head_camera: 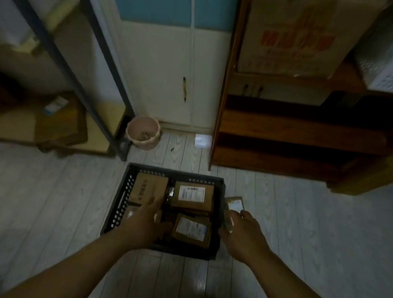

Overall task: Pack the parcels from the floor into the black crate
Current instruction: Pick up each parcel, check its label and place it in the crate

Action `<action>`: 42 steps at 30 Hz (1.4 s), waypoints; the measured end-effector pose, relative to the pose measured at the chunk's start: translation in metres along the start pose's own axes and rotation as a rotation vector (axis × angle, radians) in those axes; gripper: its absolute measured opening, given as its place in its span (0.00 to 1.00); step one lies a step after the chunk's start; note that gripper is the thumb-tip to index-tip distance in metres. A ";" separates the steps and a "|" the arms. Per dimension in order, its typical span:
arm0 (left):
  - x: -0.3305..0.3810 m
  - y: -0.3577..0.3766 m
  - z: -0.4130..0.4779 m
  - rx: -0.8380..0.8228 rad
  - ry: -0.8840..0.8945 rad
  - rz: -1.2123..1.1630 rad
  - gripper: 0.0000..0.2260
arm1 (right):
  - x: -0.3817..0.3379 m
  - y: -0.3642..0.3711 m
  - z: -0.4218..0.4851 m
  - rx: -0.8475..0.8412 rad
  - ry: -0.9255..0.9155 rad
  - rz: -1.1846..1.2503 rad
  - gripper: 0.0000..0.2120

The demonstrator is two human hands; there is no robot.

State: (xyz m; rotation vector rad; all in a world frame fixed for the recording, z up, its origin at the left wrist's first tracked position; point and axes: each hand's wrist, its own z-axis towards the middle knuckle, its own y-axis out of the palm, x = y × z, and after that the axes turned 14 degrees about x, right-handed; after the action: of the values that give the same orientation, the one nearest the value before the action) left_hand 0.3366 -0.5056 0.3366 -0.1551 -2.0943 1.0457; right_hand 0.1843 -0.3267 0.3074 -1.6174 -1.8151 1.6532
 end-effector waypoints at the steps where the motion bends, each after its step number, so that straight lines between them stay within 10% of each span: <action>1: 0.011 -0.010 -0.013 0.009 0.028 0.005 0.29 | -0.003 -0.015 -0.011 0.020 0.007 0.000 0.16; 20: 0.159 -0.037 -0.167 0.022 0.223 0.000 0.35 | 0.028 -0.199 -0.196 0.285 0.046 -0.175 0.33; 42: 0.312 0.080 -0.118 0.099 0.023 -0.051 0.30 | 0.165 -0.313 -0.086 0.097 -0.117 -0.200 0.32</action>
State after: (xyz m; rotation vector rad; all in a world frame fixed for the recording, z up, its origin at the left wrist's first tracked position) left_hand 0.1841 -0.2486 0.5045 -0.0643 -2.0110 1.1098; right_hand 0.0092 -0.0773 0.5071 -1.2796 -1.8502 1.7464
